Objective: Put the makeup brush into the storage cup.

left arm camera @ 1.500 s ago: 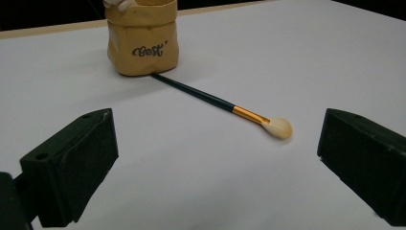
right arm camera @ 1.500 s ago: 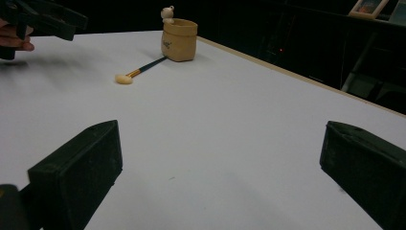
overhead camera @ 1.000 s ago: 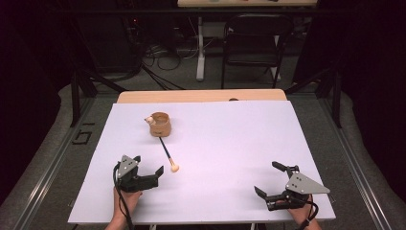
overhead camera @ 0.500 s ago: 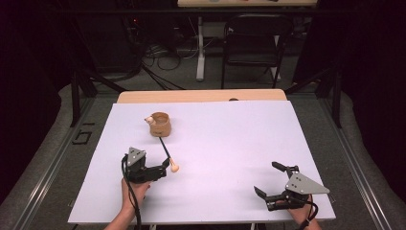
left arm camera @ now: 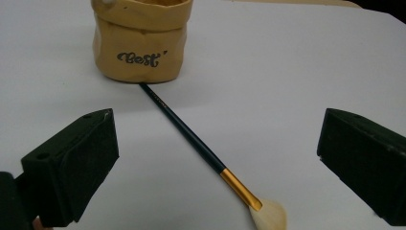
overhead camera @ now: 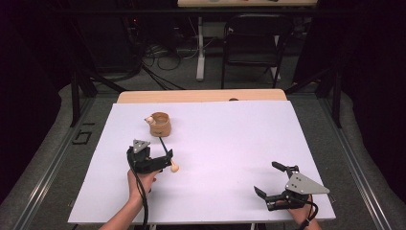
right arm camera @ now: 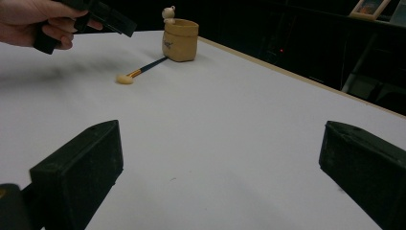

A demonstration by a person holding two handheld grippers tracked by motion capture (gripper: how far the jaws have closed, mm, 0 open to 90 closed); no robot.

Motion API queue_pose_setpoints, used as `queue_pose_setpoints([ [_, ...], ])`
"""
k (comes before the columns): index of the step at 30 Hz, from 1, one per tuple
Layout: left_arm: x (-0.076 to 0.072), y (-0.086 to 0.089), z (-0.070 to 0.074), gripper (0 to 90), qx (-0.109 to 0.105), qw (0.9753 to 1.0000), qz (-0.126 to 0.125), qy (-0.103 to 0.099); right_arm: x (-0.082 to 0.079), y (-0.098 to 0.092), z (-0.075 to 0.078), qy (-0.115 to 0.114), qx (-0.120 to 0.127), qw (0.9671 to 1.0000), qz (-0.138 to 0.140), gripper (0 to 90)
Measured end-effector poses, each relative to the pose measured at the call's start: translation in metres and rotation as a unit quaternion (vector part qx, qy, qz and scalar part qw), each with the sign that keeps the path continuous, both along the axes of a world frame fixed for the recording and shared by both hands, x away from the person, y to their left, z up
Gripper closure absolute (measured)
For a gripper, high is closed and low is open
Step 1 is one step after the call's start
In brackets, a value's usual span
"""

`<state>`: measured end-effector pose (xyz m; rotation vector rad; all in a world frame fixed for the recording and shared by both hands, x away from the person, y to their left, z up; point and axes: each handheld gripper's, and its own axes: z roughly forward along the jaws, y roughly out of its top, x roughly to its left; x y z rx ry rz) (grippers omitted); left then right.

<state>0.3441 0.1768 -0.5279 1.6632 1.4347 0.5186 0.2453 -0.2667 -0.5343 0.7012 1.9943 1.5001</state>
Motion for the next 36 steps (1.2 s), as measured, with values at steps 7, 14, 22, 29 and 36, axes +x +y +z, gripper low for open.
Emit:
queue_pose_setpoints([
  [7,0.010,-0.003,0.009,0.7,0.003,0.9997,0.013,0.019,0.000,0.000,0.000,-0.002,-0.001,1.0000,0.001,0.6],
  [14,0.025,-0.008,0.016,0.8,-0.010,0.9980,0.023,0.058,0.000,0.000,0.000,-0.002,-0.001,1.0000,0.001,0.6],
  [22,0.040,-0.014,0.023,2.5,-0.010,0.9945,0.045,0.094,0.000,0.000,0.001,-0.002,0.002,1.0000,0.000,0.8],
  [29,0.055,-0.024,0.026,9.7,0.008,0.9873,0.076,0.139,0.000,0.000,0.001,-0.004,0.006,1.0000,-0.002,0.9],
  [36,0.065,-0.023,0.015,16.8,0.025,0.9761,0.108,0.187,0.001,0.000,0.001,-0.002,0.005,1.0000,-0.001,1.7],
])
